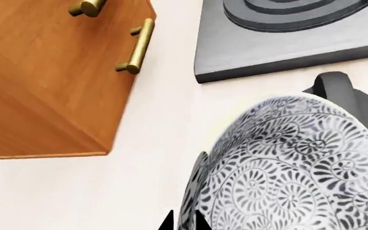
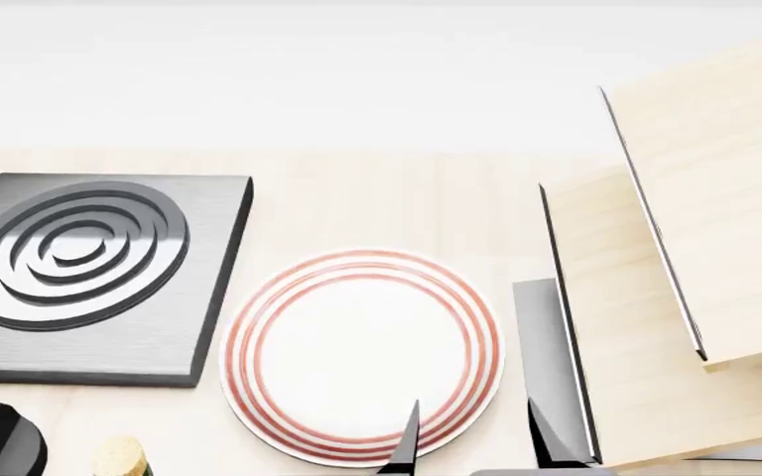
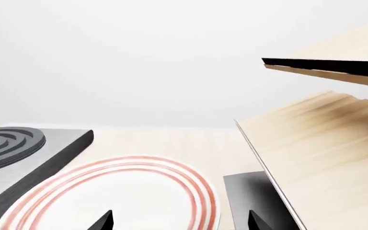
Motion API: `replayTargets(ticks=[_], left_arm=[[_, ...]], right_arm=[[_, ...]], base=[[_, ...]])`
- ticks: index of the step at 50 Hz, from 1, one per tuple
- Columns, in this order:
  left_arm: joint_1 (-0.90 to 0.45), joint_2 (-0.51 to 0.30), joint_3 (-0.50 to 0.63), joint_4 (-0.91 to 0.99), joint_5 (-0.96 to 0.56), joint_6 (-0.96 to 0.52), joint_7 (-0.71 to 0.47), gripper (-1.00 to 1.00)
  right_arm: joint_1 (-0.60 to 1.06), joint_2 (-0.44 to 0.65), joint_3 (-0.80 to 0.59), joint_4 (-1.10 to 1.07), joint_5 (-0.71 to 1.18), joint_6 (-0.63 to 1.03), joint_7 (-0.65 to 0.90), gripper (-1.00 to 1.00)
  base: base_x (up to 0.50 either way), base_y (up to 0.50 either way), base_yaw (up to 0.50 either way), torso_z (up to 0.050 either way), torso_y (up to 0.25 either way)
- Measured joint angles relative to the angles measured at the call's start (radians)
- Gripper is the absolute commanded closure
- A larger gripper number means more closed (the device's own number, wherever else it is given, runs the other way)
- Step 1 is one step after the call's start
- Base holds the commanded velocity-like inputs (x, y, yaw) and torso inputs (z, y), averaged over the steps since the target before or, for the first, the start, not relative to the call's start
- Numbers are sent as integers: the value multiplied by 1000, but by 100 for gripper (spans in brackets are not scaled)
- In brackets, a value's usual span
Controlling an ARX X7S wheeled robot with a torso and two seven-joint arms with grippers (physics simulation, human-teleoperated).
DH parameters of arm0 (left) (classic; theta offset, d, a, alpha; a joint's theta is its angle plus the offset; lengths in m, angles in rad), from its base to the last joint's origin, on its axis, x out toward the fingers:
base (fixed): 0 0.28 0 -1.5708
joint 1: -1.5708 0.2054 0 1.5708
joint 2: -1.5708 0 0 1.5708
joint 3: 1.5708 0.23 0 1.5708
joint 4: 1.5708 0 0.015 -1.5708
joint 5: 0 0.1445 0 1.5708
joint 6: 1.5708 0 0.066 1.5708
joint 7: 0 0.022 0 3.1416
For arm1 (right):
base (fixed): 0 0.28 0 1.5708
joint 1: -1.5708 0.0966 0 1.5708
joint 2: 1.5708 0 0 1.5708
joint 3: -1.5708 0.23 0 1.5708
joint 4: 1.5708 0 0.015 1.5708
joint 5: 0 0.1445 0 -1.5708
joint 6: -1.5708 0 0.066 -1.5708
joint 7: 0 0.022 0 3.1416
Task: Pick up the akita bowl and put it on the plate.
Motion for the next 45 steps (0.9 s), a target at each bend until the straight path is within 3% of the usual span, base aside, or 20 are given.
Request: replayTargets(ticks=[21, 45], left_arm=[[-33, 22, -95, 31, 43, 78, -19, 100], [-235, 44, -108, 32, 46, 89, -150, 100]], right_arm=[[5, 1, -10, 5, 3, 1, 3, -100], [10, 2, -19, 22, 7, -9, 5, -100]], base=[[0, 0, 0, 0, 0], [0, 0, 0, 0, 0]])
